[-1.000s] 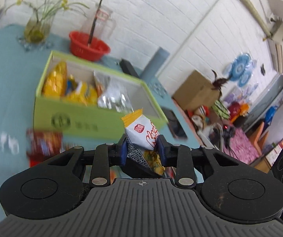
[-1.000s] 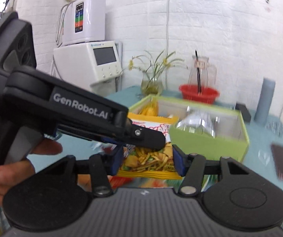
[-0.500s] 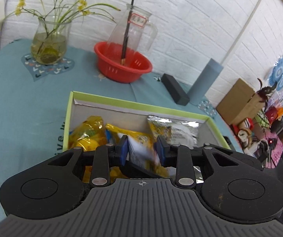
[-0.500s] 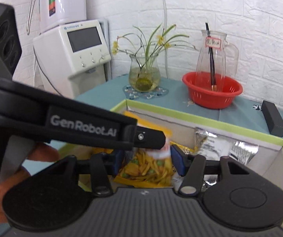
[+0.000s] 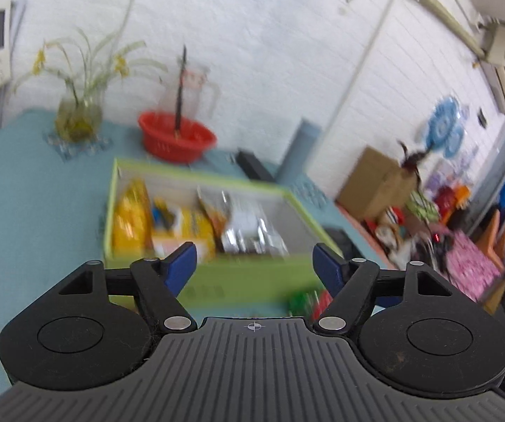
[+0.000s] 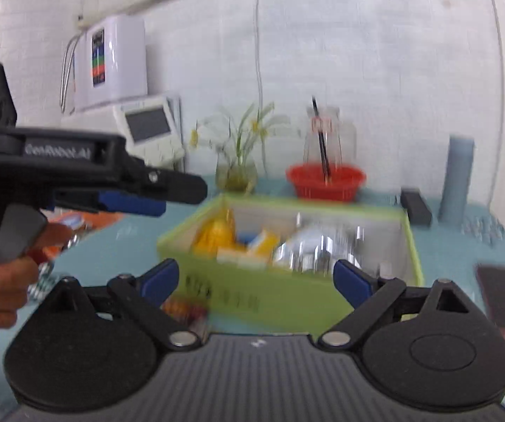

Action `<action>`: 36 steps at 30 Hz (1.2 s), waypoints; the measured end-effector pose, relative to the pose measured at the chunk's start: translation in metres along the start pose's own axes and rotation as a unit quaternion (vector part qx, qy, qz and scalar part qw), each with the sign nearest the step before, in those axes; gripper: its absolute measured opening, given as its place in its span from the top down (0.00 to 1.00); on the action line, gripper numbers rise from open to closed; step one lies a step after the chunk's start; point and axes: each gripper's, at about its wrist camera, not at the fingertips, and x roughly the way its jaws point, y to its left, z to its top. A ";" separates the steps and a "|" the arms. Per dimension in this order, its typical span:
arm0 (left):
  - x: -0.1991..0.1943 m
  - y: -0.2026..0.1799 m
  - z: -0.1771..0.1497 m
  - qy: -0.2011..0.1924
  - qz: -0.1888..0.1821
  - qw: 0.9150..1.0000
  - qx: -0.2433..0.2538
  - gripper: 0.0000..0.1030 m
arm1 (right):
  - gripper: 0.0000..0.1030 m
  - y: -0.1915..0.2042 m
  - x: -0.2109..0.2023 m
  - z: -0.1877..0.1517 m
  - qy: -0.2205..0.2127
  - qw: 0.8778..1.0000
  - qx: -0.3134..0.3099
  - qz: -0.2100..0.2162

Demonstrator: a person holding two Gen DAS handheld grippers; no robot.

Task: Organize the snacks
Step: 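Reach the left gripper to the yellow Wangwang cracker packet and grasp it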

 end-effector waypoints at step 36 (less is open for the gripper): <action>-0.020 -0.066 -0.145 0.162 0.011 0.987 -0.004 0.63 | 0.10 0.045 -0.070 -0.107 0.094 0.994 -0.013 0.046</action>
